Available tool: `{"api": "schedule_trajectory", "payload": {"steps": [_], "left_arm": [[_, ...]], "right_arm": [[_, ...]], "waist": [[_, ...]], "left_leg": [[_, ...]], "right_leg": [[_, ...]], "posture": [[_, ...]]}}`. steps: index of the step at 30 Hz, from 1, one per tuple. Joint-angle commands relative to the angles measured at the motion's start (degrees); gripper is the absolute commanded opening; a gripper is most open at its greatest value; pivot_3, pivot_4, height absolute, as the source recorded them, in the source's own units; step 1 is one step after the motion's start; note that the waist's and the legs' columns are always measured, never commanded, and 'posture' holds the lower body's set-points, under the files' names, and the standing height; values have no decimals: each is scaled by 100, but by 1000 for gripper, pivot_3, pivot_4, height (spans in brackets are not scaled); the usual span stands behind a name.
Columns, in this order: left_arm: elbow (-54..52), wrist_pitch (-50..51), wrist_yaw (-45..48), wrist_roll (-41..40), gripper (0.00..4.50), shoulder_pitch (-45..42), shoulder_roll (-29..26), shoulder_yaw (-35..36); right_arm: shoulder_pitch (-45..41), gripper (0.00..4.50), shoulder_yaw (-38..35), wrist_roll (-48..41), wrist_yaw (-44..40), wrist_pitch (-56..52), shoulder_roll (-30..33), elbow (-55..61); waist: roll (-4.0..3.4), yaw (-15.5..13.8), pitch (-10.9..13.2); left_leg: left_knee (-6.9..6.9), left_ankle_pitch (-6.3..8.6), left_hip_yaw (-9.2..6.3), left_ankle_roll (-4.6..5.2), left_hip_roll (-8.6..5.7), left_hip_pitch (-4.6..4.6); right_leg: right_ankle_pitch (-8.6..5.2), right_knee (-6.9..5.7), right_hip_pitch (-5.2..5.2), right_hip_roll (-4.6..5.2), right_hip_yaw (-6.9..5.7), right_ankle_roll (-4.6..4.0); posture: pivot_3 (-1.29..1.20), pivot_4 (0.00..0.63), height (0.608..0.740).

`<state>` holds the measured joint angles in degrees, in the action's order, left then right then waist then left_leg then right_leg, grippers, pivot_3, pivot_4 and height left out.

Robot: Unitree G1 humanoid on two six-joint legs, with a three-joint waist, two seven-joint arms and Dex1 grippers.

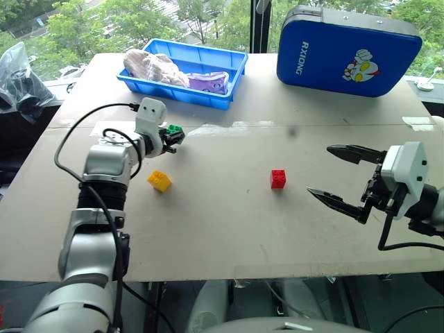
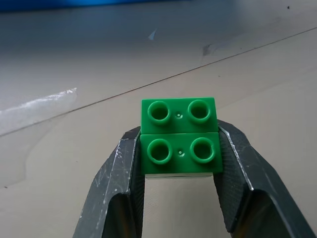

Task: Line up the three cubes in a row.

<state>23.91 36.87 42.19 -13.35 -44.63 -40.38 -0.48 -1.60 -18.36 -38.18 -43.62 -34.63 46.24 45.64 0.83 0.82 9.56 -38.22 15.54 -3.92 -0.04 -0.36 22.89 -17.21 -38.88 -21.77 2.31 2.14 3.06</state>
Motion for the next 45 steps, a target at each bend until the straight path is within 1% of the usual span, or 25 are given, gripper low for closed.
{"api": "schedule_trajectory", "payload": {"steps": [1, 2, 3, 5, 9, 13, 20, 27, 45], "left_arm": [[-868, -211, 1792, -475, 1283, 129, -349, -315], [-1138, -327, 2223, -529, 1283, 223, -437, -473], [-1382, -651, 2518, -385, 1283, 311, -492, -743], [-1735, -982, 2844, -200, 1283, 415, -505, -1098], [-1973, -1262, 2978, -9, 1283, 458, -364, -1402], [-1780, -1473, 2885, 343, 1283, 334, -138, -1671], [-1319, -2117, 3077, 585, 1283, 353, 27, -1764], [-1068, -2467, 3326, 580, 1283, 434, 61, -1705], [-658, -2709, 3572, 691, 1283, 304, 345, -1727]], "right_arm": [[83, 4500, -129, -72, 68, 146, 1, 218], [130, 4500, -154, -120, 54, 161, -2, 261], [205, 4500, -198, -156, -5, 187, 19, 323], [331, 4500, -303, -264, -92, 189, 53, 417], [603, 4500, -443, -326, -276, 240, 213, 500], [853, 4500, -434, -67, -478, 419, 402, 430], [886, 4500, -408, -82, -425, 487, 397, 448], [952, 4500, -444, -110, -380, 476, 386, 498], [1101, 4500, -523, -140, -335, 462, 414, 550]], "waist": [[0, -28, 0], [0, -35, 0], [0, -58, 0], [0, -31, 0], [0, -16, 0], [0, -4, 0], [0, -3, 0], [0, -5, 0], [0, -4, 0]], "left_leg": [[1, 0, 2, 0, 2, 0], [0, 0, 0, 0, 1, 1], [-2, 0, -1, 0, 0, 1], [-8, 1, -11, 3, 0, 1], [-8, 8, -12, 16, 0, 0], [-8, 16, -13, 30, -1, -3], [-10, 16, -14, 31, -1, -3], [-11, 16, -16, 31, 0, -2], [-13, 16, -19, 31, -1, -2]], "right_leg": [[0, 1, 1, 2, 1, 0], [0, 3, 3, 5, -3, 0], [0, 2, 4, 6, -5, 1], [-1, 2, 12, 5, -14, 1], [-1, 0, 14, 4, -13, 1], [-1, -2, 15, -1, -12, 1], [-1, -4, 15, -5, -12, 1], [-1, -3, 15, -5, -13, 1], [-1, -5, 16, -5, -15, 1]], "posture": [[0, 150, 740], [0, 150, 740], [0, 150, 740], [0, 150, 740], [0, 150, 740], [0, 150, 740], [0, 150, 740], [0, 150, 740], [0, 150, 740]]}}
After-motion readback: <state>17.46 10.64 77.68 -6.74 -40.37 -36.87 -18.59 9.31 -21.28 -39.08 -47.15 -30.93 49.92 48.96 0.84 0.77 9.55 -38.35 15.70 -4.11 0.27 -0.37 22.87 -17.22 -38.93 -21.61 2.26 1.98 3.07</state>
